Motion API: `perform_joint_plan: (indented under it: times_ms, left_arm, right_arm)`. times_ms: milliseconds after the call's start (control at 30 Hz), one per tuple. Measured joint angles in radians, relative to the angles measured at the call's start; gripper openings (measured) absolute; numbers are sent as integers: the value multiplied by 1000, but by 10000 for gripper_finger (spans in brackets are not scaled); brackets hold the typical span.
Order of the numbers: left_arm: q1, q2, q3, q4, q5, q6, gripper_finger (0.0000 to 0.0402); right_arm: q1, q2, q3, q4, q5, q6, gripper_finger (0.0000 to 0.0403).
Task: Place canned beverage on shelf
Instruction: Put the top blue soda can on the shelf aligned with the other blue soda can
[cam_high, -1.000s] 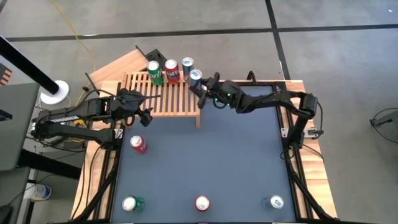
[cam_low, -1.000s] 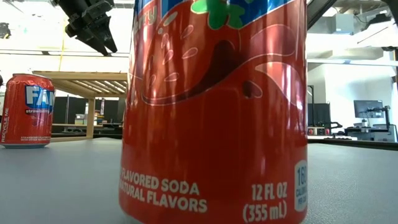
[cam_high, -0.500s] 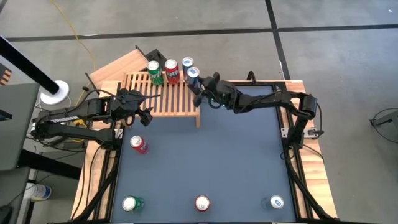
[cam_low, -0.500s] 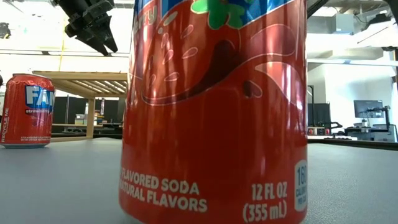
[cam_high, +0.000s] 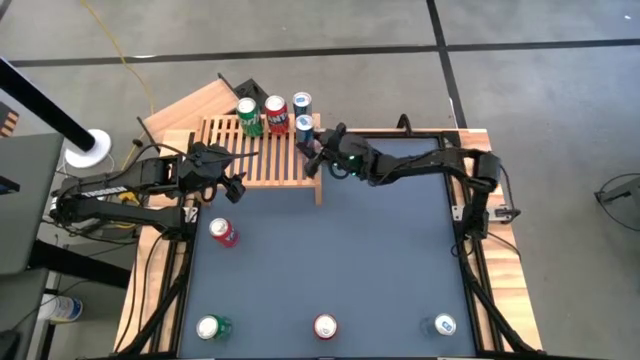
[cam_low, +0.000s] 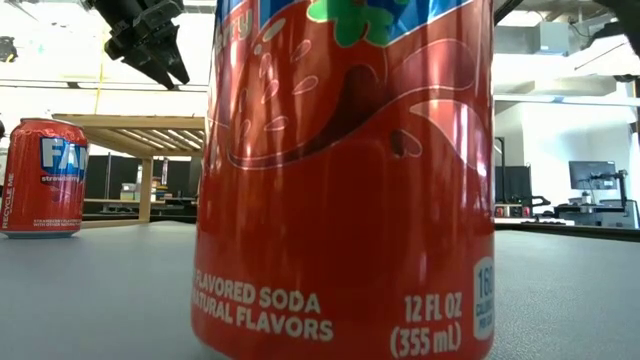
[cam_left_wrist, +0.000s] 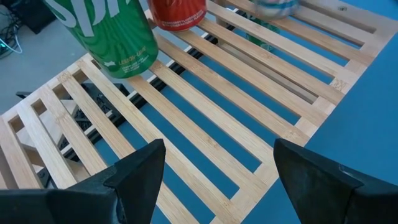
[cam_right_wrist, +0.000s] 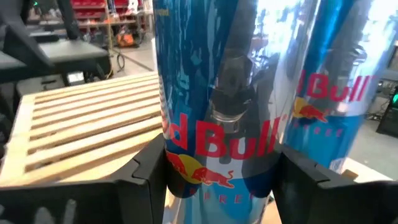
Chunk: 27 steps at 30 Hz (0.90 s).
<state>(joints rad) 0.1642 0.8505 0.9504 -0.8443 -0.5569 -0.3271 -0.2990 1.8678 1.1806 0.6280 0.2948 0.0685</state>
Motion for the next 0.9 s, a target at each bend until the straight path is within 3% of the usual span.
perform_joint_plan:
  times_ms: [567,900]
  left_arm:
    - [-1,0,0,-2,18,12,288]
    - [-1,0,0,-2,18,11,288]
  right_arm:
    - [-4,3,22,-48,25,-13,211]
    - [-5,3,22,-51,-8,-16,232]
